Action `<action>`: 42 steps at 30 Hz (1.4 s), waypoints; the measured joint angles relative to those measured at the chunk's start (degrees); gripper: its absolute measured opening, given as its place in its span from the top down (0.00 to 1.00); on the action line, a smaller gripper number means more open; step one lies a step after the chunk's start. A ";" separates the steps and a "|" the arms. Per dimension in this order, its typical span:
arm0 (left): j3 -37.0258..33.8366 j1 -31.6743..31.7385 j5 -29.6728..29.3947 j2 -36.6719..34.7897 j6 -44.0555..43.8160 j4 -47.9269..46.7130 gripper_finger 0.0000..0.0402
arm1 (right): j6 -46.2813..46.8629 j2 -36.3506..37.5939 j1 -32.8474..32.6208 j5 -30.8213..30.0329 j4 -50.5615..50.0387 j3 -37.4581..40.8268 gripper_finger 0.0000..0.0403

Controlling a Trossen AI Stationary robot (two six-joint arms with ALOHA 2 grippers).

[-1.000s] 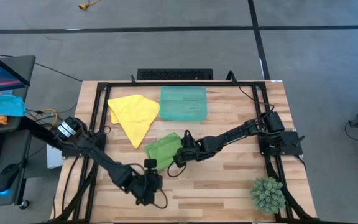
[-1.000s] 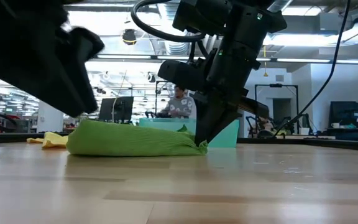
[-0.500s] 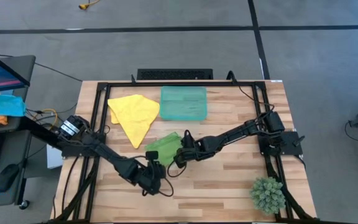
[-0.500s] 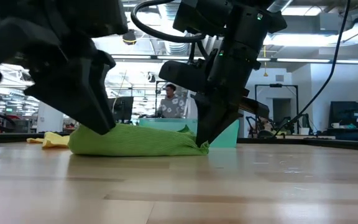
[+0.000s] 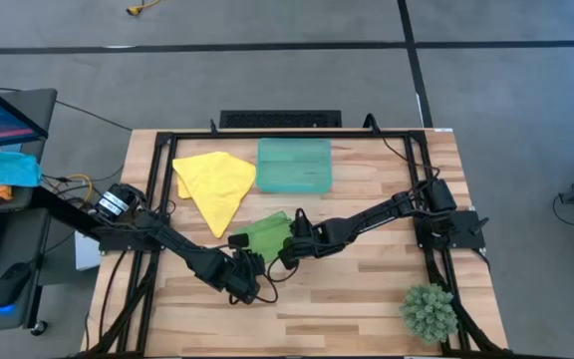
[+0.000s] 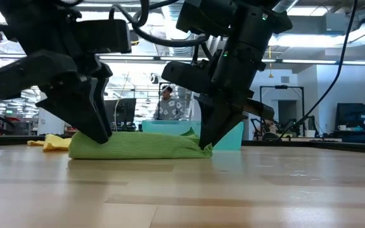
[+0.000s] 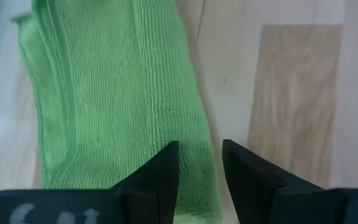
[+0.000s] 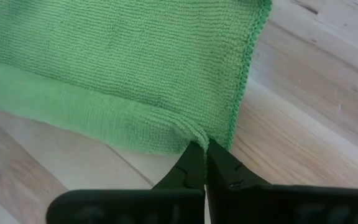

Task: Roll microfiber towels into tight, uniform cylinder then place into a basket
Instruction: Roll the folded green microfiber towel

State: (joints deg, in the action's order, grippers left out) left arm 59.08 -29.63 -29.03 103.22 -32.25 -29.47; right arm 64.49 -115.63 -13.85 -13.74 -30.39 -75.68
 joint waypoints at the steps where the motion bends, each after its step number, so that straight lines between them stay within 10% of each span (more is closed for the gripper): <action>1: -0.50 0.26 0.15 0.00 -0.39 0.06 0.71 | 0.00 0.00 -0.03 0.01 0.00 0.00 0.96; 33: -8.25 0.40 1.79 -0.13 -5.15 6.52 0.71 | -15.89 3.35 0.59 6.02 -0.21 -1.83 0.72; 42: -8.25 0.18 2.03 -0.07 -5.09 6.08 0.71 | -28.05 13.14 -4.26 -7.68 -1.50 -1.90 0.72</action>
State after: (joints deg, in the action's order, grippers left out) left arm 50.83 -29.45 -27.00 103.15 -37.34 -23.39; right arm 36.44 -102.49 -18.11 -21.42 -31.89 -77.58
